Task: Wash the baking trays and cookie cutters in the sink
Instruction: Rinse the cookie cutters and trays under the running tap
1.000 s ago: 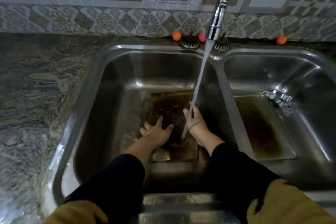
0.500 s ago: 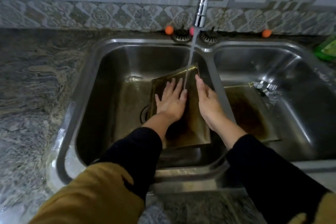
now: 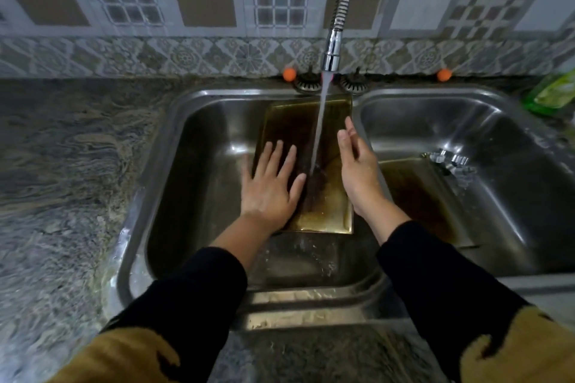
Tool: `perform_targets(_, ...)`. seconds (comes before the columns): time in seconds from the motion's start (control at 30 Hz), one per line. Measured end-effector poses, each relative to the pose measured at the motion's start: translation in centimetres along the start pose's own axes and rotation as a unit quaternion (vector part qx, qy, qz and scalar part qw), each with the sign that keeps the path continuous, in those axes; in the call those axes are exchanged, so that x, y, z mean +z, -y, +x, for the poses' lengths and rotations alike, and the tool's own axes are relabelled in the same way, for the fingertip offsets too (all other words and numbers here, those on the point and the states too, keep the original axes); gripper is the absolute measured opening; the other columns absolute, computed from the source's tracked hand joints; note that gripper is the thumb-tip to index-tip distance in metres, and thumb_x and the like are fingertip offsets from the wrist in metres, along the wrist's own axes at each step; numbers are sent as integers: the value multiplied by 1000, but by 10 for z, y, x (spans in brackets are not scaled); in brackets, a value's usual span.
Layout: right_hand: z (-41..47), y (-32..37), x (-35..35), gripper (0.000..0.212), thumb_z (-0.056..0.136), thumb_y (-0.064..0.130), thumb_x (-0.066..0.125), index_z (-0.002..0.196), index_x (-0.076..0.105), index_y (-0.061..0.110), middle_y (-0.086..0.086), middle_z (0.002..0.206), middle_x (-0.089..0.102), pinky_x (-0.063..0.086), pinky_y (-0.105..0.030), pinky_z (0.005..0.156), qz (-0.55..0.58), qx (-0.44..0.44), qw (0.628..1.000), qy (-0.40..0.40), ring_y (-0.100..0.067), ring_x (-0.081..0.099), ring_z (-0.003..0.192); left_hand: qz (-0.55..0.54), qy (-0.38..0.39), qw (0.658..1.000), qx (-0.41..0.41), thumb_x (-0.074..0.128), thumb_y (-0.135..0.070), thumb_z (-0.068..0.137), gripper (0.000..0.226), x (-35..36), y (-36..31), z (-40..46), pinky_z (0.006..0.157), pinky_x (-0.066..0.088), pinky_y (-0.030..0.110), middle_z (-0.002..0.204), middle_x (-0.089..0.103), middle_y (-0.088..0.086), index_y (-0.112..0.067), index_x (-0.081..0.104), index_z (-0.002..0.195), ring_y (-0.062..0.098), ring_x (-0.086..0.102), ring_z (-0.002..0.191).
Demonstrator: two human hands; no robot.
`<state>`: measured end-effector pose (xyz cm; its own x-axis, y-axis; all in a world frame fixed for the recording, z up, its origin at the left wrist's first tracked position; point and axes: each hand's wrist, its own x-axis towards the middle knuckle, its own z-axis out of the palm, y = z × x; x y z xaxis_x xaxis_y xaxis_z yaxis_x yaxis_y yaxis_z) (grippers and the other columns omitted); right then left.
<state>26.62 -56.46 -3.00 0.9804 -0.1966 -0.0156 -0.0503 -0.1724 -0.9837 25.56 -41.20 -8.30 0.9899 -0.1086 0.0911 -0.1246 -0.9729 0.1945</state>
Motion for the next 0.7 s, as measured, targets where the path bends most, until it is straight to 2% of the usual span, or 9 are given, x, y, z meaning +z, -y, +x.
perform_targets(0.07,-2,3,1,50,94,52,42,143,35,43,6,152,35,30,-26,102,19,-7,1000,11,-13,33,137,27,-31,998,-37,7,-58,97,60,-12,13,3,115,-11,54,158,-21,-5,-37,-9,150,22,-19,146)
perform_targets(0.17,-3,7,3,50,93,54,43,141,36,44,8,150,38,31,-26,102,32,-16,999,25,-9,34,134,-200,-7,968,-152,24,-53,99,65,-30,27,9,111,29,55,160,-19,-1,-37,-15,149,34,21,144)
perform_targets(0.23,-2,6,4,50,93,53,45,141,36,45,8,149,39,33,-28,106,26,-21,999,39,-8,35,133,-382,-1,902,-202,31,-45,101,67,-39,32,11,103,39,48,158,17,9,-35,-12,151,32,42,132)
perform_targets(0.3,2,2,5,50,94,47,49,141,34,46,7,148,39,36,-35,109,-1,-41,998,53,-12,37,135,-466,-20,860,-209,32,-38,103,52,-45,31,8,100,41,42,134,50,5,-31,15,151,27,51,125)
perform_targets(0.37,7,-3,6,57,95,41,51,146,28,42,4,147,40,41,-37,105,-101,-77,989,76,-17,43,132,-509,-57,834,-207,31,-34,104,39,-47,31,3,97,40,36,118,55,-3,-27,37,142,20,53,122)
perform_targets(0.47,9,-9,15,65,95,51,41,151,11,36,-8,158,4,25,-45,113,-443,-104,886,89,-32,17,143,-538,-112,814,-189,32,-30,104,37,-46,25,0,95,42,28,122,58,-4,-23,42,139,11,54,117)
perform_targets(0.53,4,-8,28,66,96,55,32,152,3,34,-10,157,-18,3,-52,117,-537,-118,830,93,-37,-9,144,-510,-154,832,-156,33,-27,104,37,-48,18,-1,91,43,24,123,59,-5,-22,43,140,5,55,112)
perform_targets(0.6,-1,0,41,68,96,57,30,151,-2,35,-8,160,-12,6,-51,117,-453,-98,877,131,-33,-3,146,-472,-185,853,-127,35,-25,104,38,-51,9,-3,88,43,21,118,59,-8,-21,41,141,0,55,105)
perform_targets(0.7,0,26,51,71,94,58,37,150,-3,40,3,155,25,33,-43,110,-143,-30,977,156,-21,35,136,-418,-185,885,-90,34,-31,103,37,-49,-2,-10,87,51,32,112,60,-13,-35,35,140,7,61,100)
